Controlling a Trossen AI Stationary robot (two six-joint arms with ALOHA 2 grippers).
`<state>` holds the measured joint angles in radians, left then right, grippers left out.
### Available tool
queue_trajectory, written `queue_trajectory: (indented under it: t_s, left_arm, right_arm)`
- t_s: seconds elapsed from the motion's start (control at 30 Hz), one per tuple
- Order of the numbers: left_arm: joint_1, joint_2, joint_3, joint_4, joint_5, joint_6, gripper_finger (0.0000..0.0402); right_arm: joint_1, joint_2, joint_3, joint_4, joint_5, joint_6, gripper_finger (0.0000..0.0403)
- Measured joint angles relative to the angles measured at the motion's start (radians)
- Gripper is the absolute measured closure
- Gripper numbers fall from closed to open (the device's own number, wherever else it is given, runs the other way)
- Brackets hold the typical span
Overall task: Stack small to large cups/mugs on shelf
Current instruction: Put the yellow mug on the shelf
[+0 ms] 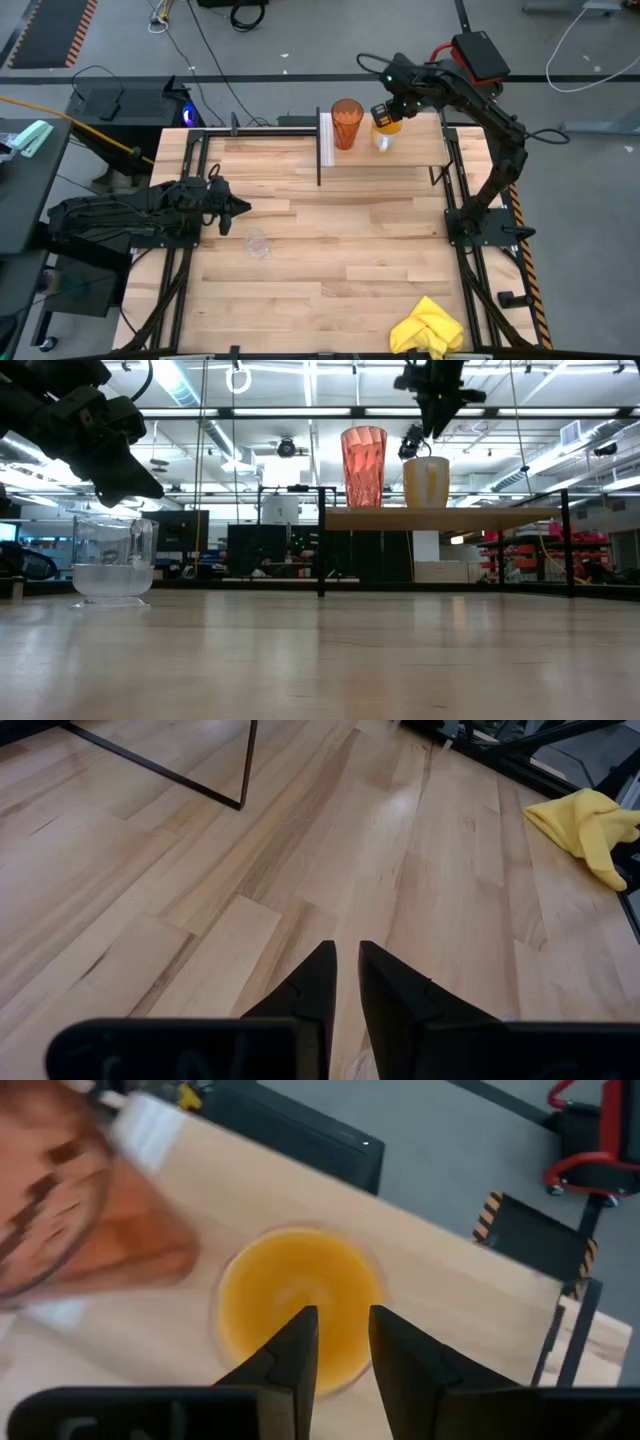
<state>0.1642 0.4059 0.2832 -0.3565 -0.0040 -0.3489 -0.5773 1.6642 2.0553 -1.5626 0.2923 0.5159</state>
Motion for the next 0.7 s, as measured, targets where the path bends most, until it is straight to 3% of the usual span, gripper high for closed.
queue_trajectory:
  t_s: [0.17, 0.33, 0.7]
  left_arm:
    - [0.000, 0.000, 0.000, 0.000, 0.000, 0.000, 0.0342]
    - [0.000, 0.000, 0.000, 0.000, 0.000, -0.006, 0.0340]
    - [0.000, 0.000, 0.000, 0.000, 0.000, -0.006, 0.0348]
  right_arm:
    - [0.153, -0.016, -0.011, -0.012, 0.060, 0.029, 0.0327]
    - [0.278, -0.015, -0.058, -0.008, 0.118, 0.030, 0.0393]
    - [0.319, -0.014, -0.269, 0.019, 0.161, 0.087, 0.0395]
